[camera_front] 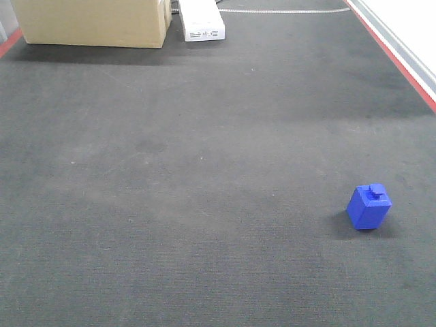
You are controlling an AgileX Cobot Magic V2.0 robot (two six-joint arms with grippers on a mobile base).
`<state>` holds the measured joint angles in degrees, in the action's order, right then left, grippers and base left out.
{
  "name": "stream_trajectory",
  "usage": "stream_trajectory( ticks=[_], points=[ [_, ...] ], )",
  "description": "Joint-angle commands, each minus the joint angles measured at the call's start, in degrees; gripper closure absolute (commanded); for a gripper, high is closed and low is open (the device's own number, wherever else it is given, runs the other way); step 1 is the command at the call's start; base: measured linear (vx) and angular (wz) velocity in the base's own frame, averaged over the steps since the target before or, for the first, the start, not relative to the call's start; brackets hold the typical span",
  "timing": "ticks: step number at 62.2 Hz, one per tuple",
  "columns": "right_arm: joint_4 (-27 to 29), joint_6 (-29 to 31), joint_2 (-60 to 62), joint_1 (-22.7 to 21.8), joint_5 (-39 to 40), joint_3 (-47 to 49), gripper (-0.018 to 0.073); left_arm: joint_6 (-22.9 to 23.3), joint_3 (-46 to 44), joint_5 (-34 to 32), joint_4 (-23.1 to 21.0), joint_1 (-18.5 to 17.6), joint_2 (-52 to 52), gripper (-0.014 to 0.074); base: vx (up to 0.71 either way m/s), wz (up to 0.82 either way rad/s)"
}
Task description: Pour parts from conveyor to right shelf
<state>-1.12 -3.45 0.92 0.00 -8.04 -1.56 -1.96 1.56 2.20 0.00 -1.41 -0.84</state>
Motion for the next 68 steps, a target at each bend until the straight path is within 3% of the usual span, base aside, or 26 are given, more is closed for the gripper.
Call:
stream_trajectory(
  ticks=[1, 45, 50, 56, 68],
  points=[
    [-0.2, 0.4, 0.7, -0.3, 4.1, -1.2, 0.0569, 0.5, 1.7, -4.2, 0.0, 0.0, -0.6, 0.0603, 0.0, 0.0],
    [0.1, 0.3, 0.7, -0.3, 4.7, -1.2, 0.0569, 0.5, 1.7, -4.2, 0.0, 0.0, -0.6, 0.0603, 0.0, 0.0],
    [-2.3, 1.3, 0.7, -0.3, 6.9, -1.2, 0.0569, 0.5, 1.7, -4.2, 0.0, 0.0, -0.6, 0.0603, 0.0, 0.0],
    [-2.6, -0.9, 0.7, -0.3, 11.3, -0.8, 0.0569, 0.5, 1.7, -4.2, 0.0, 0.0, -0.6, 0.0603, 0.0, 0.0],
    [-3.2, -2.2, 0.0, -0.3, 8.9, 4.4, 0.0569, 0.5, 1.7, -4.2, 0.0, 0.0, -0.6, 0.0603, 0.0, 0.0]
  ],
)
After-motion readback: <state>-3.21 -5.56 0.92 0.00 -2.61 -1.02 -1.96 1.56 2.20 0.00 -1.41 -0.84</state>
